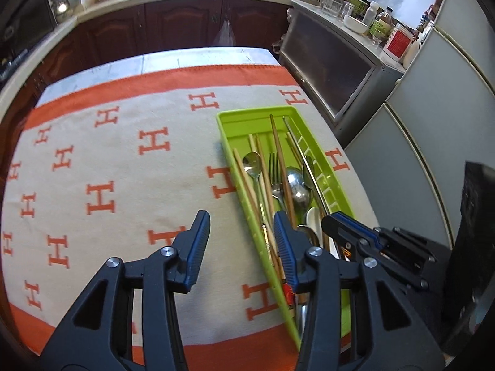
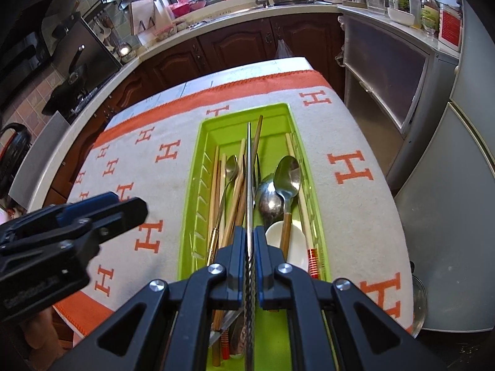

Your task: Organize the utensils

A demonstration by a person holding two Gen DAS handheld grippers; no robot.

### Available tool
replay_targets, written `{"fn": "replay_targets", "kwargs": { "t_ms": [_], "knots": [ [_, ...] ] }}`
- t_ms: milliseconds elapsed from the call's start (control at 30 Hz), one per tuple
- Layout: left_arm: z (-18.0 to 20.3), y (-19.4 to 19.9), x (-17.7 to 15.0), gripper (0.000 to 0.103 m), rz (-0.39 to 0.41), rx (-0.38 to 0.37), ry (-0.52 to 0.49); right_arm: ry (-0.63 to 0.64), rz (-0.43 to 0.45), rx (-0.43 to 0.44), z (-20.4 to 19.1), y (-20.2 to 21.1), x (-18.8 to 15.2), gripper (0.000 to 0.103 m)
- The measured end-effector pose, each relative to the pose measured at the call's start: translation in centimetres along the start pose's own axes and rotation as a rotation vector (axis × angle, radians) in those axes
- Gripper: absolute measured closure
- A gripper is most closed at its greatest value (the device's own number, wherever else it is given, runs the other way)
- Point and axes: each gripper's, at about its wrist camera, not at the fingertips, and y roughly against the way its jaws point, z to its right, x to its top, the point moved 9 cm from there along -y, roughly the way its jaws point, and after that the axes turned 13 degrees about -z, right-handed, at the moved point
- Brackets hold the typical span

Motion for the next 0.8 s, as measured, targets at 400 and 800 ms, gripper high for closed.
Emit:
{"fn": "replay_targets", "kwargs": {
  "t_ms": [400,800],
  "knots": [
    [-1.2,0.9,-2.2,0.057,0.028,0.044,-0.024,-0.031,-0.025,0.007,0.1,0.0,-0.7,0.078],
    [-1.8,0.4,-3.9,0.048,-0.004,0.089,-0.007,-0.060,-0.011,0.047,0.1,0.9,-1.5,0.063]
  ]
}}
